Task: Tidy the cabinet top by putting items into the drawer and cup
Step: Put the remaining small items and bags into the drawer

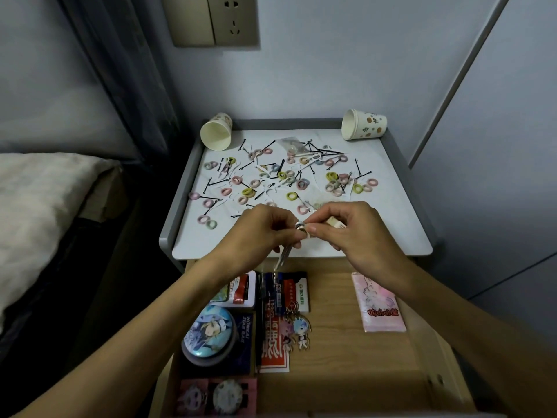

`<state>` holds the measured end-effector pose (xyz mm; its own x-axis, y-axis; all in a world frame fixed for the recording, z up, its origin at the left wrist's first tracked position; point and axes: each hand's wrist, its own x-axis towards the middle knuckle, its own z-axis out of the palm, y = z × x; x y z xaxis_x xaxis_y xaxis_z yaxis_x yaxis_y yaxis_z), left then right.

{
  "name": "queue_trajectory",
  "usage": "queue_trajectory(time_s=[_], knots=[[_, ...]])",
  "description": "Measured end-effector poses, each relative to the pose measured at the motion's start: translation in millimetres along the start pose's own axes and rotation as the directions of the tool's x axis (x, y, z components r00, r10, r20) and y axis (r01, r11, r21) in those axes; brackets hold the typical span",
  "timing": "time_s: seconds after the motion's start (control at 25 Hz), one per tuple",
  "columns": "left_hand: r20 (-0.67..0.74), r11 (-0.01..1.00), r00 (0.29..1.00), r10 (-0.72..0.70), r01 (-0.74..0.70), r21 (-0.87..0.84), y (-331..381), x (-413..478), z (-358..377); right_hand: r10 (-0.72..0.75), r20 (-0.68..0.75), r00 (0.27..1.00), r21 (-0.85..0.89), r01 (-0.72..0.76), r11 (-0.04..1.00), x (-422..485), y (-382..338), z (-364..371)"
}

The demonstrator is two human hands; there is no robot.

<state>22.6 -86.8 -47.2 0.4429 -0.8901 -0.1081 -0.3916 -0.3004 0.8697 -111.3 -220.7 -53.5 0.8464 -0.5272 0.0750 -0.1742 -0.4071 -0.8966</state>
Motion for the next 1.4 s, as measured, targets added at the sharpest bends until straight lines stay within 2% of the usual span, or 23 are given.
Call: queue_trajectory(time_s=[0.12, 0.32, 0.4, 0.48, 0.64, 0.8, 0.84, 0.92, 1.08, 1.28, 1.4], knots=[[-0.067, 0.976, 0.994, 0.091, -0.076, 0.202, 0, -2, 3, -0.001, 0.004, 1.000, -0.058, 0.002, 0.998, 0, 1, 3], [-0.137, 0.970, 0.980, 0.141, -0.109, 0.217, -3, -4, 6, 0.131, -0.084, 0.988, 0.135, -0.119, 0.984, -5, 4, 18], [-0.204, 0.994, 0.974, 0.095, -0.081, 0.076, -5, -3, 7, 0.195, -0.101, 0.975, 0.242, -0.166, 0.956, -8, 3, 21], [-0.283, 0.986, 0.959, -0.004, -0.044, -0.162, -4, -3, 7, 0.252, -0.068, 0.965, 0.296, -0.222, 0.929, -12, 2, 24], [-0.288, 0.832, 0.936, -0.204, 0.010, -0.555, 1, -4, 10, 0.285, 0.098, 0.953, 0.263, -0.301, 0.916, -22, 3, 38], [-0.247, 0.706, 0.914, -0.322, 0.058, -0.706, -3, -5, 13, 0.262, 0.106, 0.959, 0.242, -0.280, 0.929, -22, 0, 39], [-0.231, 0.702, 0.916, -0.327, 0.071, -0.709, -4, -5, 12, 0.248, 0.100, 0.964, 0.209, -0.264, 0.942, -21, -1, 38], [-0.205, 0.759, 0.931, -0.302, 0.105, -0.642, -4, -5, 5, 0.223, 0.086, 0.971, 0.121, -0.232, 0.965, -20, -3, 34], [-0.162, 0.923, 0.970, -0.182, 0.112, -0.369, -2, -6, -14, 0.195, 0.099, 0.976, 0.084, -0.203, 0.975, -18, -4, 21], [0.047, 0.950, 0.977, -0.206, 0.212, -0.228, -5, -10, -24, 0.210, 0.224, 0.952, 0.041, -0.225, 0.974, -20, 2, 16], [0.093, 0.958, 0.973, -0.211, 0.225, -0.177, -8, -13, -26, 0.228, 0.245, 0.942, 0.069, -0.252, 0.965, -22, 6, 18]])
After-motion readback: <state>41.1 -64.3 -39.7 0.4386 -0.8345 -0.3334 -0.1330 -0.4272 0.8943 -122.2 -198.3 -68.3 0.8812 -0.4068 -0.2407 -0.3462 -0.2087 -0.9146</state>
